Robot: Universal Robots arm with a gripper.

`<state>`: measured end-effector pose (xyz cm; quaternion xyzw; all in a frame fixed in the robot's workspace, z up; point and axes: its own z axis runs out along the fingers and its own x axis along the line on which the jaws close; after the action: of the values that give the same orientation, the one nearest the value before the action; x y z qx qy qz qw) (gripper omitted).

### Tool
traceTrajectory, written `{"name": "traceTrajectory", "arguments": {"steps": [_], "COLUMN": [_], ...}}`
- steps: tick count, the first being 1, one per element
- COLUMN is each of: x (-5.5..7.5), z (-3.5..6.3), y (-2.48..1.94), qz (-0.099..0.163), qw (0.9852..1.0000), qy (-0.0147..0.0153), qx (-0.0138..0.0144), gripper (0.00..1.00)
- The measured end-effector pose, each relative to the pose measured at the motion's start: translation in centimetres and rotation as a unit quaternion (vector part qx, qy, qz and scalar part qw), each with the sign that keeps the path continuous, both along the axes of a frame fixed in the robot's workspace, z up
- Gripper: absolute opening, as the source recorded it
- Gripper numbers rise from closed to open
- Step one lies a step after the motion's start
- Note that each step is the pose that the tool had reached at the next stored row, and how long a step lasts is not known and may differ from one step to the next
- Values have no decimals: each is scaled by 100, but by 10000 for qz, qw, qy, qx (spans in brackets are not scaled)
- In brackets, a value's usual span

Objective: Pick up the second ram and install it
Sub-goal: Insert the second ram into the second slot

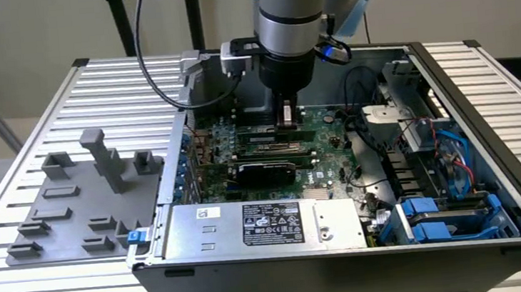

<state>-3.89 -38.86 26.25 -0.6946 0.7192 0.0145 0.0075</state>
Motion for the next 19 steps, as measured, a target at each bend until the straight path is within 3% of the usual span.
{"name": "traceTrajectory", "arguments": {"steps": [4, 9, 13, 16, 19], "x": [0, 0, 0, 1, 11], "z": [-73, -164, -213, -270, -282], "y": [-2, 0, 21, 43, 43], "qz": [152, 161, 131, 91, 89], "qw": [9999, 9999, 9999, 9999, 9999], "qy": [0, 3, 36, 78, 78], "qx": [0, 1, 1, 1, 2], "gripper": [0, 0, 0, 0, 0]}}
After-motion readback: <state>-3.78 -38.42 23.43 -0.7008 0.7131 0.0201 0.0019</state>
